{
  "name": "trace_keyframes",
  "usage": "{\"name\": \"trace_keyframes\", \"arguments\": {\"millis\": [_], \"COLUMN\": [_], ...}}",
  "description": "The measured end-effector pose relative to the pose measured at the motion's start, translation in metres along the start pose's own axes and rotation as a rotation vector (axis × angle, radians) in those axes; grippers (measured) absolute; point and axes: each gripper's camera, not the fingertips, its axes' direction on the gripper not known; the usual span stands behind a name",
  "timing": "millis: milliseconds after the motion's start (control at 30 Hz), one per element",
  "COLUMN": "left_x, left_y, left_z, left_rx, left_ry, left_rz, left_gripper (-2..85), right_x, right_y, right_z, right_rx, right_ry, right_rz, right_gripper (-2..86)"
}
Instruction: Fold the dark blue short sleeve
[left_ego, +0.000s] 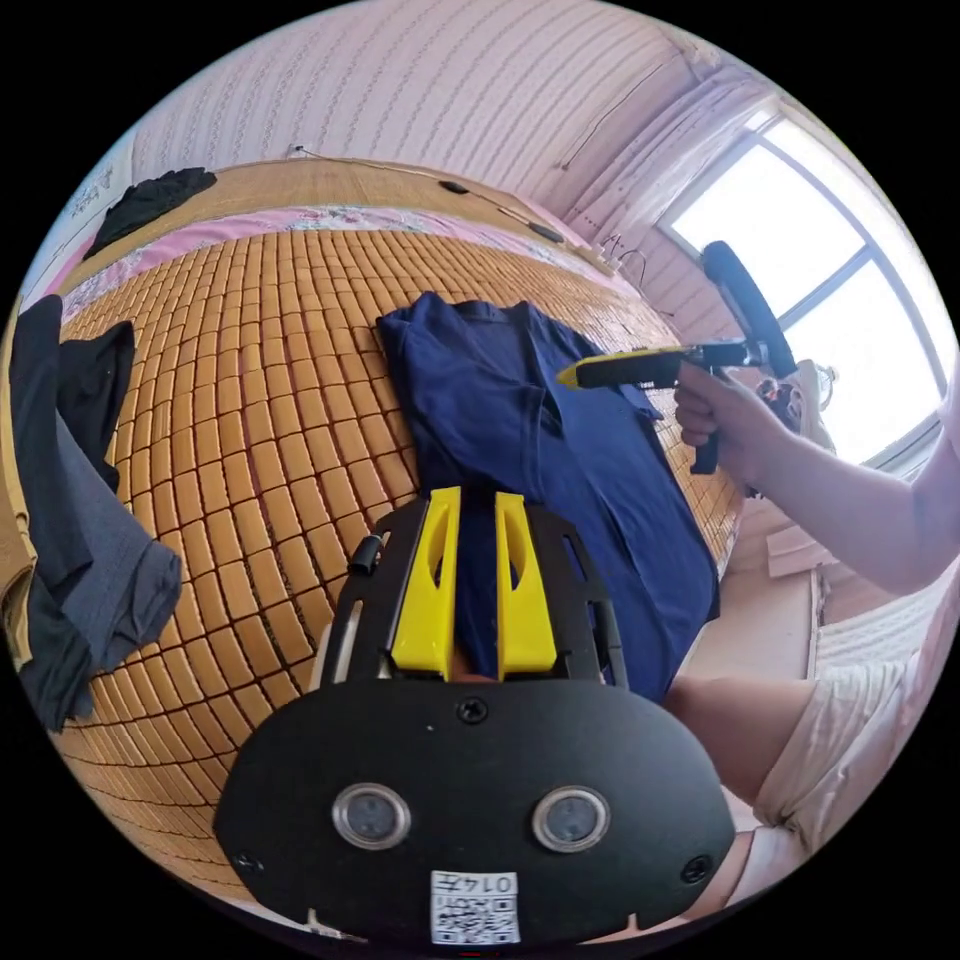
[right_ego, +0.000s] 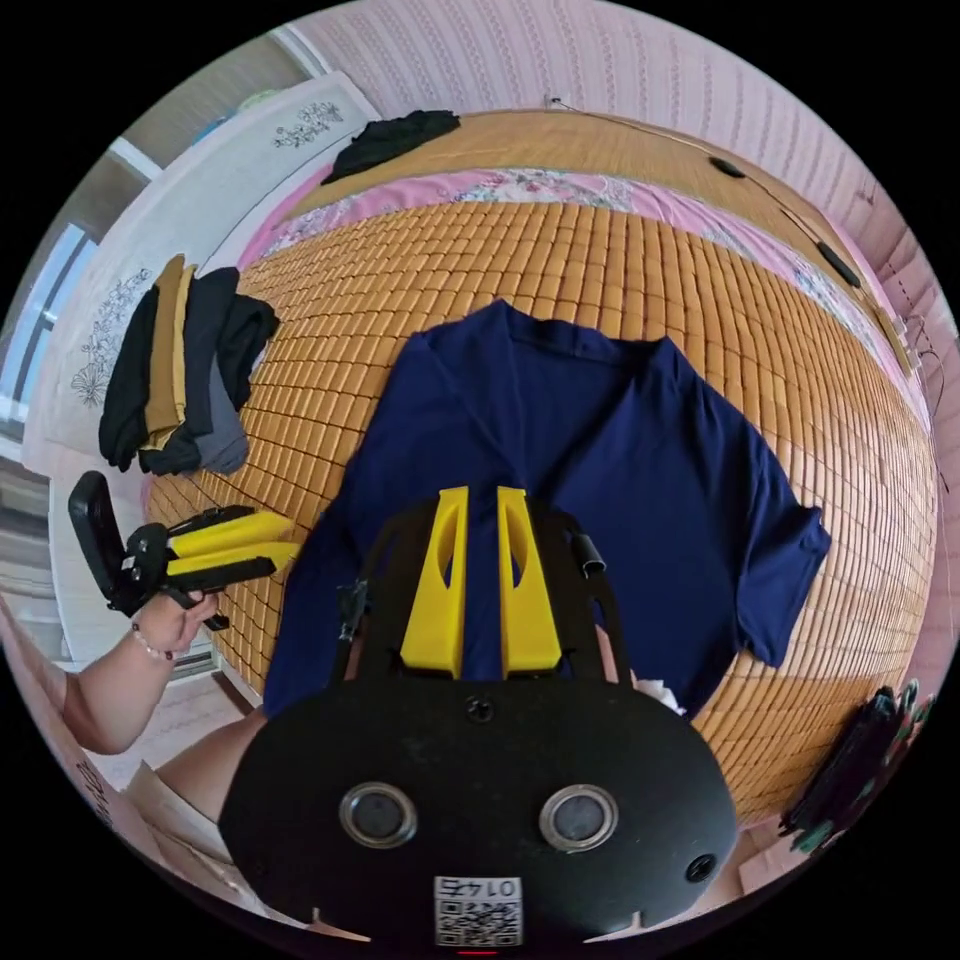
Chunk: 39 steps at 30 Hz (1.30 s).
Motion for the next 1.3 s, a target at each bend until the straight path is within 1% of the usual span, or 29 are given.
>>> {"name": "trace_keyframes", "arguments": {"millis": [100, 233, 300, 333, 367, 400, 533, 633, 700, 767, 800, 867, 967, 1033, 1100, 1133, 1200, 1233, 1300], "left_x": [0.005, 0.009, 0.012, 0.012, 0.012, 0.015, 0.019, 0.015, 0.008, 0.0, -0.006, -0.009, -0.005, 0.0, 0.009, 0.013, 0.029, 0.035, 0.066], "left_y": [-0.011, -0.022, -0.028, -0.03, -0.032, -0.033, -0.034, -0.036, -0.04, -0.042, -0.043, -0.041, -0.042, -0.048, -0.066, -0.072, -0.105, -0.115, -0.157], "left_z": [0.017, 0.042, 0.051, 0.052, 0.051, 0.047, 0.028, 0.032, 0.051, 0.054, 0.053, 0.048, 0.032, 0.025, 0.028, 0.031, 0.052, 0.058, 0.082], "left_rx": [-0.048, -0.107, -0.128, -0.134, -0.132, -0.106, -0.012, -0.021, -0.114, -0.113, -0.117, -0.114, -0.108, -0.116, -0.123, -0.127, -0.171, -0.174, -0.163], "left_ry": [-0.02, -0.054, -0.086, -0.082, -0.087, -0.106, -0.111, -0.132, -0.146, -0.084, -0.052, -0.027, -0.044, -0.042, -0.024, -0.023, 0.006, 0.026, 0.107], "left_rz": [0.005, -0.007, -0.012, -0.015, -0.023, -0.02, -0.031, -0.049, -0.075, -0.128, -0.176, -0.184, -0.166, -0.144, -0.084, -0.064, 0.009, 0.031, 0.153], "left_gripper": [6.3, 4.6, 1.0, 0.3, -0.2, -0.5, -0.7, -0.3, 1.5, 4.0, 5.7, 6.7, 6.7, 6.0, 5.3, 5.2, 5.2, 5.2, 5.2], "right_x": [-0.015, -0.027, -0.028, -0.027, -0.027, -0.029, -0.04, -0.041, -0.034, -0.022, -0.009, 0.016, 0.068, 0.101, 0.147, 0.159, 0.201, 0.21, 0.235], "right_y": [-0.035, -0.072, -0.088, -0.091, -0.094, -0.093, -0.094, -0.1, -0.1, -0.091, -0.079, -0.051, 0.015, 0.063, 0.128, 0.143, 0.195, 0.206, 0.241], "right_z": [0.016, 0.038, 0.062, 0.066, 0.067, 0.062, 0.053, 0.067, 0.068, 0.042, 0.02, -0.011, -0.04, -0.047, -0.048, -0.049, -0.05, -0.051, -0.05], "right_rx": [0.038, 0.056, -0.025, -0.054, -0.067, -0.031, 0.023, -0.03, -0.088, -0.034, 0.035, 0.139, 0.207, 0.211, 0.17, 0.151, 0.104, 0.101, 0.108], "right_ry": [-0.017, -0.03, 0.017, 0.008, -0.028, -0.045, -0.04, -0.04, -0.075, -0.08, -0.08, -0.073, 0.003, 0.115, 0.254, 0.26, 0.255, 0.254, 0.253], "right_rz": [-0.095, -0.16, -0.195, -0.201, -0.209, -0.234, -0.317, -0.356, -0.356, -0.338, -0.313, -0.255, -0.115, -0.003, 0.18, 0.224, 0.394, 0.427, 0.511], "right_gripper": [7.7, 8.7, 6.3, 5.1, 3.3, 2.2, 1.6, 3.7, 6.2, 9.3, 9.7, 9.8, 9.5, 9.3, 8.8, 8.7, 8.9, 9.0, 9.4]}}
